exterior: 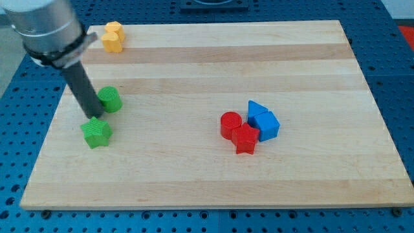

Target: Slide the green star to the group of blocks

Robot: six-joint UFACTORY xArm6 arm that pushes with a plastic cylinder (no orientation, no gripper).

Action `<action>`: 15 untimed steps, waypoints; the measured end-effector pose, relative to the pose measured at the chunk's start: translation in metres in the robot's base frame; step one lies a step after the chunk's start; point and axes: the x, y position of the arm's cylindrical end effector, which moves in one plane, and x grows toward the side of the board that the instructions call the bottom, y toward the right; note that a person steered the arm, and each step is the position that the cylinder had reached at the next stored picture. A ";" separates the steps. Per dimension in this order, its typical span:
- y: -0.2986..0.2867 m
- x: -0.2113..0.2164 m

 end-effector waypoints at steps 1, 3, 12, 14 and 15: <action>-0.039 -0.003; -0.059 0.037; -0.034 0.050; 0.050 0.084; 0.099 0.091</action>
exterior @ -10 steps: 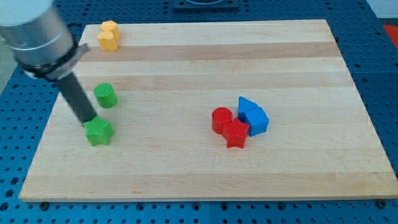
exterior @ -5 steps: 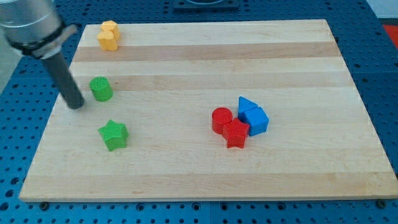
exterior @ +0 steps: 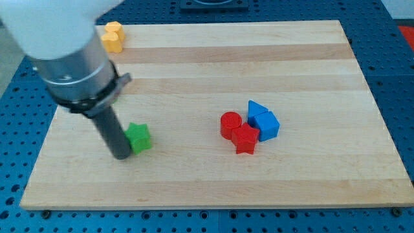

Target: Slide the green star to the group of blocks

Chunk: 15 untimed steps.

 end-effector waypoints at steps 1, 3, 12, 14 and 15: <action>0.021 0.000; -0.017 -0.035; 0.089 -0.004; 0.037 -0.020; 0.033 -0.055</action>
